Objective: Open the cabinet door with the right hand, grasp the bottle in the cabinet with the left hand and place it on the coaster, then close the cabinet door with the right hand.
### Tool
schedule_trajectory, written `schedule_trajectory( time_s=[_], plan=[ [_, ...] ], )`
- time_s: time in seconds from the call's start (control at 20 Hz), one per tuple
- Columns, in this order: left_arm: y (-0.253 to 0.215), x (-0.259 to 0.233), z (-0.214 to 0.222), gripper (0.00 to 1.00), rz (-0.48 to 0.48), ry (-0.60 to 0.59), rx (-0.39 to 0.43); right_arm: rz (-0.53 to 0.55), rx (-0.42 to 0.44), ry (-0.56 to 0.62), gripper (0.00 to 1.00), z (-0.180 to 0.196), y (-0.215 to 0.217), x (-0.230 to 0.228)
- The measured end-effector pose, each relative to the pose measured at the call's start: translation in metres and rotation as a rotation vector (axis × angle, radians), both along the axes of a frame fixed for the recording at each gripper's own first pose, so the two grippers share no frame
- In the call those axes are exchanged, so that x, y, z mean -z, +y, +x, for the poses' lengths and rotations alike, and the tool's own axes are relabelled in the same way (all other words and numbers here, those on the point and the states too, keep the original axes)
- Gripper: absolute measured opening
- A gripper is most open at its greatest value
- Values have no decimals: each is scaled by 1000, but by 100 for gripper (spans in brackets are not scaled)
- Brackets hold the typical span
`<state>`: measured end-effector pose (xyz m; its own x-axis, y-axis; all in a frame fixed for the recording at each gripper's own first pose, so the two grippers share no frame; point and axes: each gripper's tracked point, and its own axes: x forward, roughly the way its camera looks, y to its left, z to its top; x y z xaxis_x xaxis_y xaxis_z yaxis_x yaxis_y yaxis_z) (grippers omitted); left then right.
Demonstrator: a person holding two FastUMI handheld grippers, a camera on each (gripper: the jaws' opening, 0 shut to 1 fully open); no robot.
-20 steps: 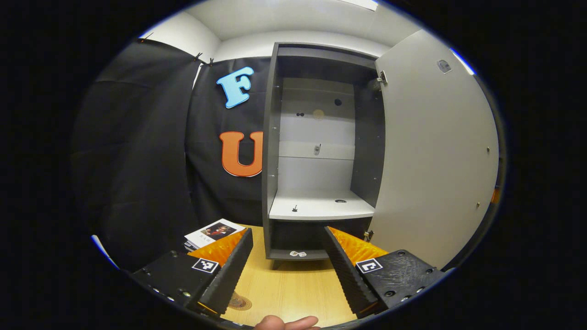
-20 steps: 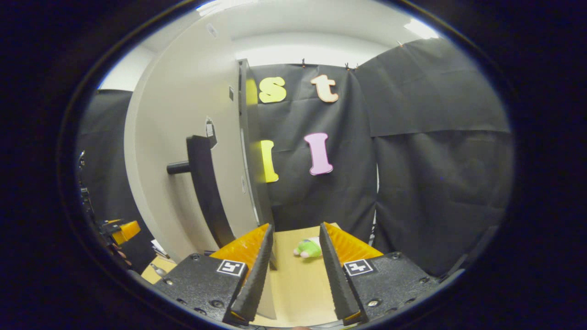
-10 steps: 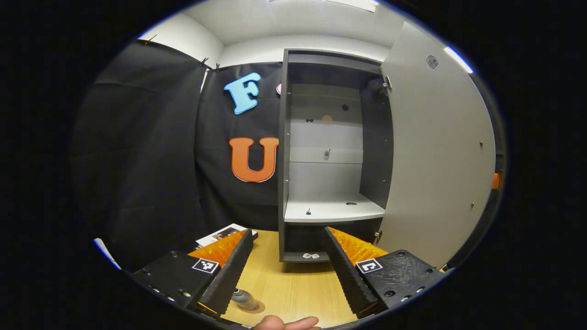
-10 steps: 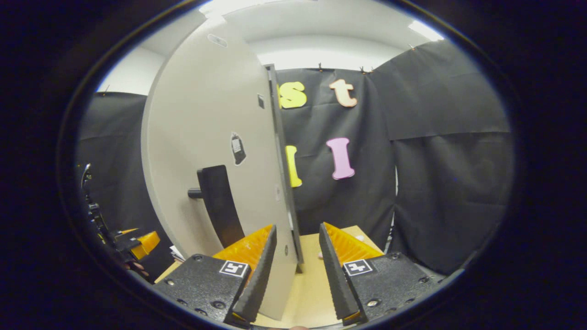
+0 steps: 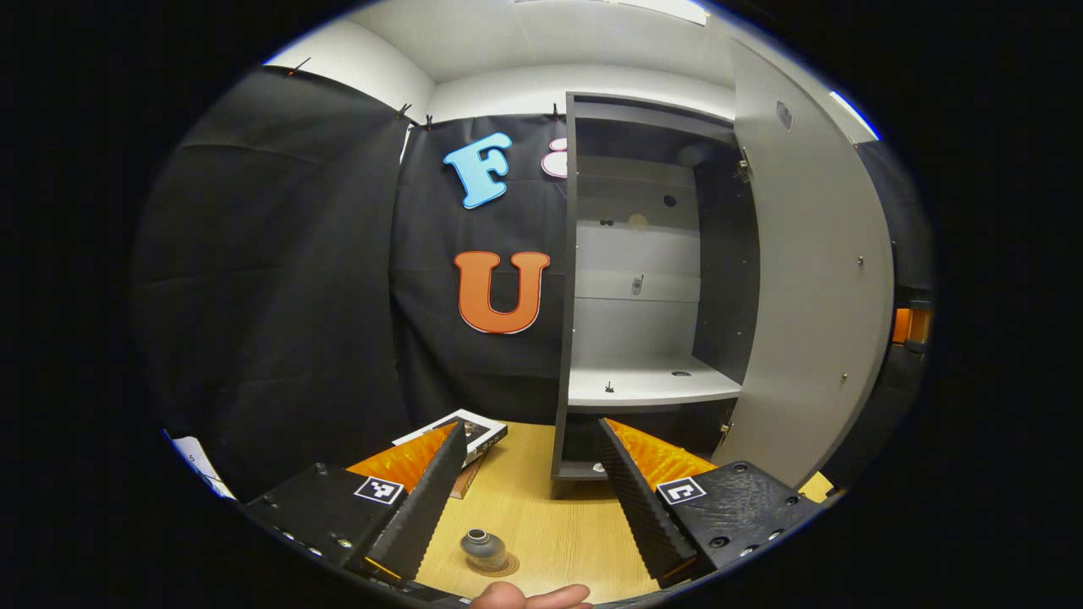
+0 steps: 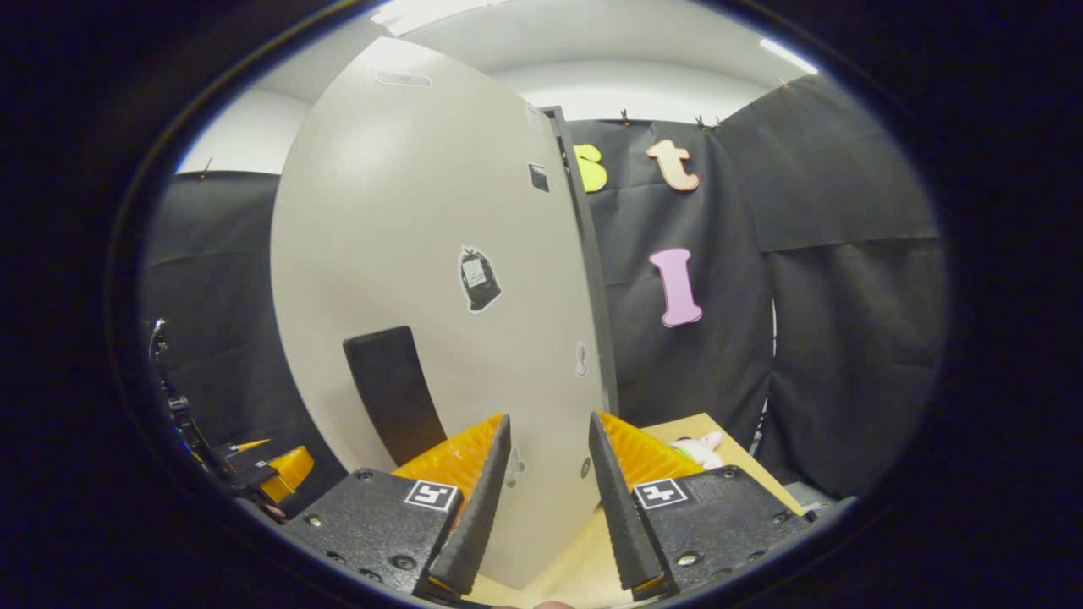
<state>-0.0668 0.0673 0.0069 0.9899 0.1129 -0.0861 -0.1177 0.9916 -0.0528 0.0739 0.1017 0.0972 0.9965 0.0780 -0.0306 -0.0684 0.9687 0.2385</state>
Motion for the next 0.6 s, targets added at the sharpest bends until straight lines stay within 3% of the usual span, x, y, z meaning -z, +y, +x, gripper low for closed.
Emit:
schedule_trajectory(
  time_s=[0.25, 0.6],
  plan=[
    [5, 3, -1, 93, -1, 3, 17, 20, -89, 59, 62, 33, 56, 11],
    [-4, 6, 8, 93, -17, -2, 66, -29, -76, 75, 60, 27, 45, 24]
  ],
)
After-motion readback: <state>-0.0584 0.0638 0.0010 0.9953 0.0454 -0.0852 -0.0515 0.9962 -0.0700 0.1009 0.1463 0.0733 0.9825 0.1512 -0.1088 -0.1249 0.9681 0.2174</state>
